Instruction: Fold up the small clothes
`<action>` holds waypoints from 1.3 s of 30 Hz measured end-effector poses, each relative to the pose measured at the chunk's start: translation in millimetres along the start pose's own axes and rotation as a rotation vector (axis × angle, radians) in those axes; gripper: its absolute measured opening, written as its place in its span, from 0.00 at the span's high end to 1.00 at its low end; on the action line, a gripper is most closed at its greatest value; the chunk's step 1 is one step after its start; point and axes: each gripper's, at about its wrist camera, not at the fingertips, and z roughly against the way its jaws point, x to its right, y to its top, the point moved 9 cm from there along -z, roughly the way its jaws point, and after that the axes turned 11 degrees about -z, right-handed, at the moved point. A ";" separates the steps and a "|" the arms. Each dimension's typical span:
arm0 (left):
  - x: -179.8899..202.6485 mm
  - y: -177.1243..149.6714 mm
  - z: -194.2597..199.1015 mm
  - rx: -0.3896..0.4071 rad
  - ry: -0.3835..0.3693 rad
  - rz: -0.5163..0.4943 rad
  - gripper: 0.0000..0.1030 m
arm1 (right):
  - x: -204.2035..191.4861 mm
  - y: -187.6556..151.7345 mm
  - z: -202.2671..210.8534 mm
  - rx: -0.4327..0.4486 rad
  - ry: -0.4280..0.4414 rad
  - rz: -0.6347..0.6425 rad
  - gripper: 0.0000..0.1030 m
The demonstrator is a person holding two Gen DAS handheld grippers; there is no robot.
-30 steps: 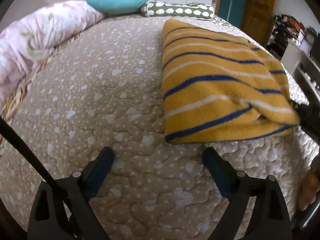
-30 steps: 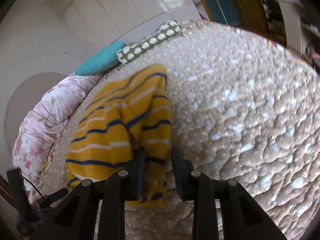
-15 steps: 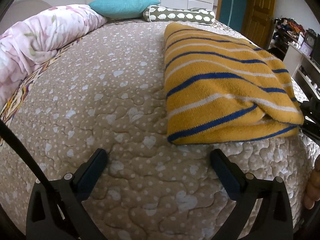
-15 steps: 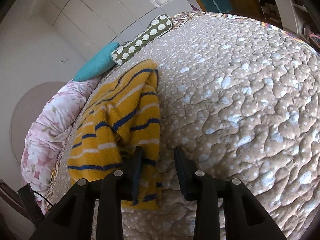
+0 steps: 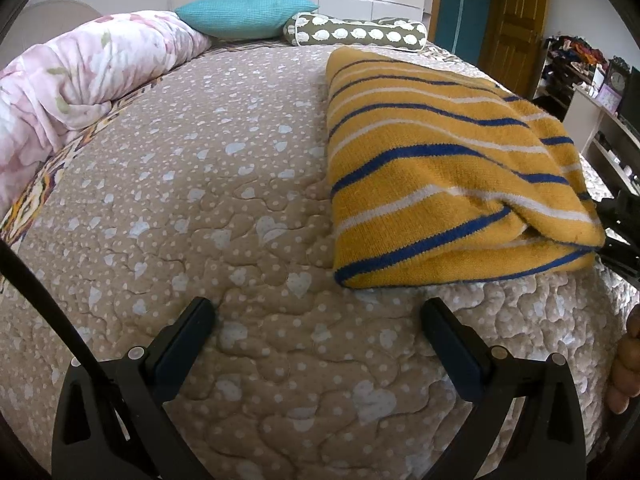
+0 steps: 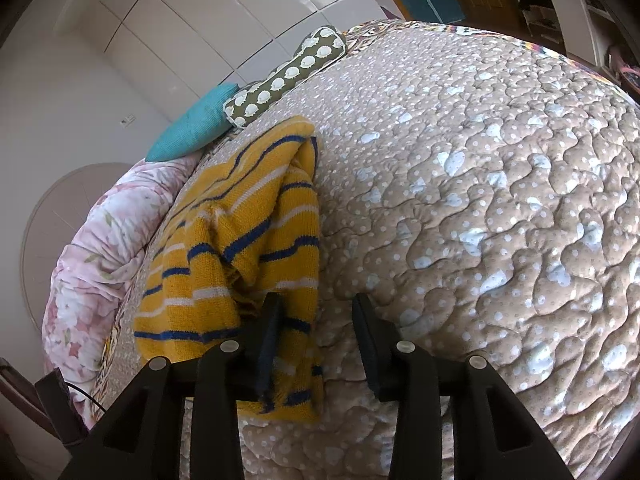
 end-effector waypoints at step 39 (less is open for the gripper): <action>25.0 95.9 -27.7 -0.069 -0.261 -0.010 0.04 | 22.2 15.2 34.9 0.132 0.092 -0.131 0.46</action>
